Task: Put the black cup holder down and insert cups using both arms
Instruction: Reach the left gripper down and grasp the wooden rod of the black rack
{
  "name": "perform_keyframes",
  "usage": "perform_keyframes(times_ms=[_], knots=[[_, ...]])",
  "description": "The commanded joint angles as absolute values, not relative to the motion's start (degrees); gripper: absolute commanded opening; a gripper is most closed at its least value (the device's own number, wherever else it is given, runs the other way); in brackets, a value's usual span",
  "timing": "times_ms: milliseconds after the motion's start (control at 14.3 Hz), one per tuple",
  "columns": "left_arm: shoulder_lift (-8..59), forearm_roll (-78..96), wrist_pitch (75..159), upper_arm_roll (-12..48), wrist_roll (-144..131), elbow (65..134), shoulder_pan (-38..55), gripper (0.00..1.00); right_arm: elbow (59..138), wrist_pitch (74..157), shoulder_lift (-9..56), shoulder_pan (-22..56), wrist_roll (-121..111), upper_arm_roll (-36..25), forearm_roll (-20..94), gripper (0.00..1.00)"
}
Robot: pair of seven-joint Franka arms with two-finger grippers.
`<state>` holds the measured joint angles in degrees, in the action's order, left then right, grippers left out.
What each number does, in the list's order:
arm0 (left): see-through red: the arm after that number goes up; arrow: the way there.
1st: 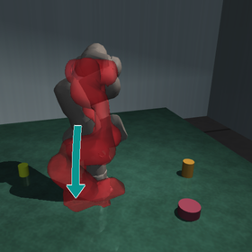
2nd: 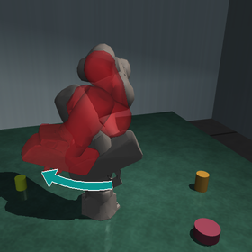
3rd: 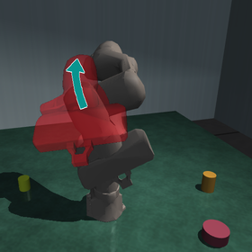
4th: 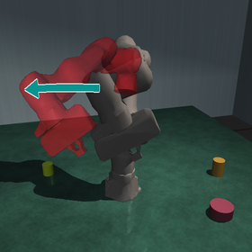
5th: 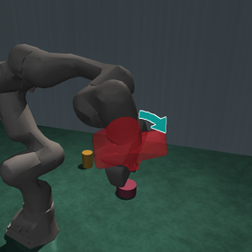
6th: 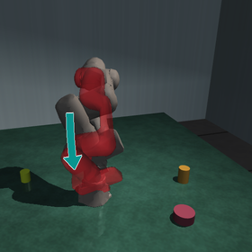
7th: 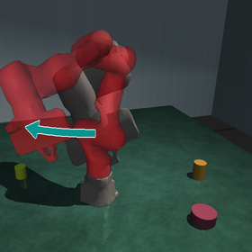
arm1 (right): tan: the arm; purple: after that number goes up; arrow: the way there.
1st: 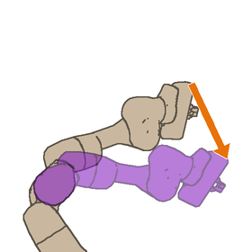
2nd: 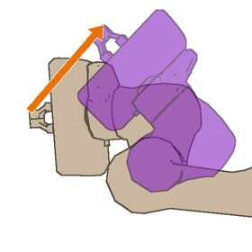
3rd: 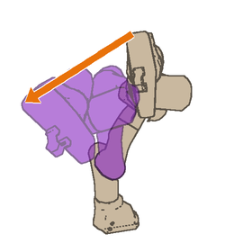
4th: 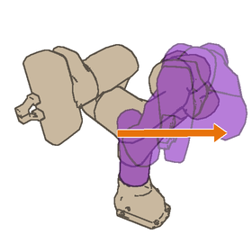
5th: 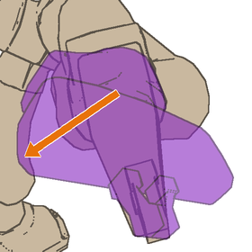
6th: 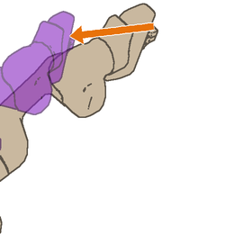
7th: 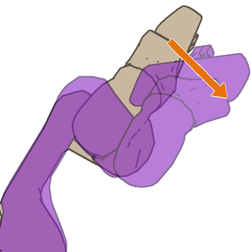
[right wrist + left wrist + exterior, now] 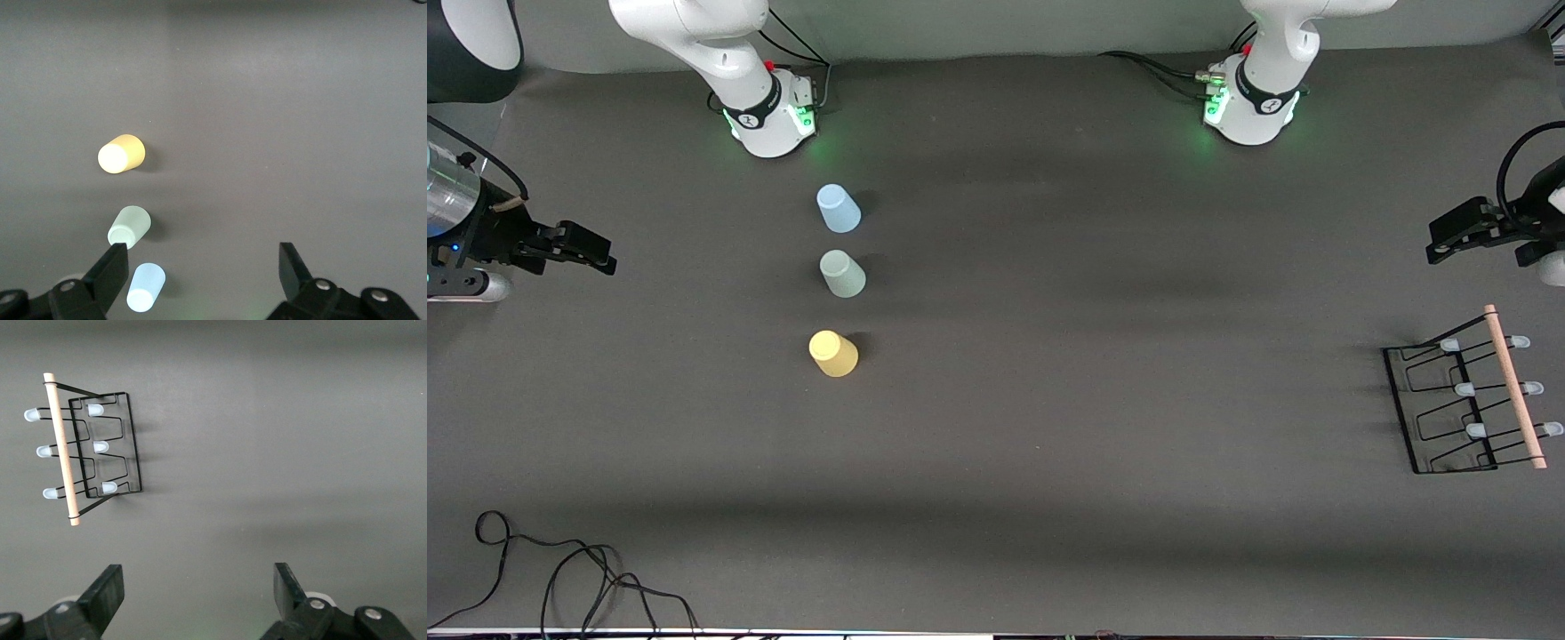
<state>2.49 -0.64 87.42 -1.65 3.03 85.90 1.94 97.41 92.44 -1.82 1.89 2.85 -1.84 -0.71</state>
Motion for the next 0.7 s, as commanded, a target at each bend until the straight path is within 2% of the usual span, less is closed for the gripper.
perform_keyframes(times_ms=[0,349,629], knots=[[2.02,-0.26,87.8,-2.11,2.02,86.48,2.37,1.0,96.5,91.58,-1.93,2.46,3.16,-2.2,-1.93,1.0],[3.59,-0.52,88.85,-2.11,1.85,86.49,2.11,1.0,96.24,91.58,-1.67,2.46,3.25,-2.11,-1.93,1.0],[10.45,-2.02,89.29,-2.46,2.19,79.9,-0.69,1.0,96.33,91.58,-1.67,2.55,3.25,-2.11,-1.93,1.0]])
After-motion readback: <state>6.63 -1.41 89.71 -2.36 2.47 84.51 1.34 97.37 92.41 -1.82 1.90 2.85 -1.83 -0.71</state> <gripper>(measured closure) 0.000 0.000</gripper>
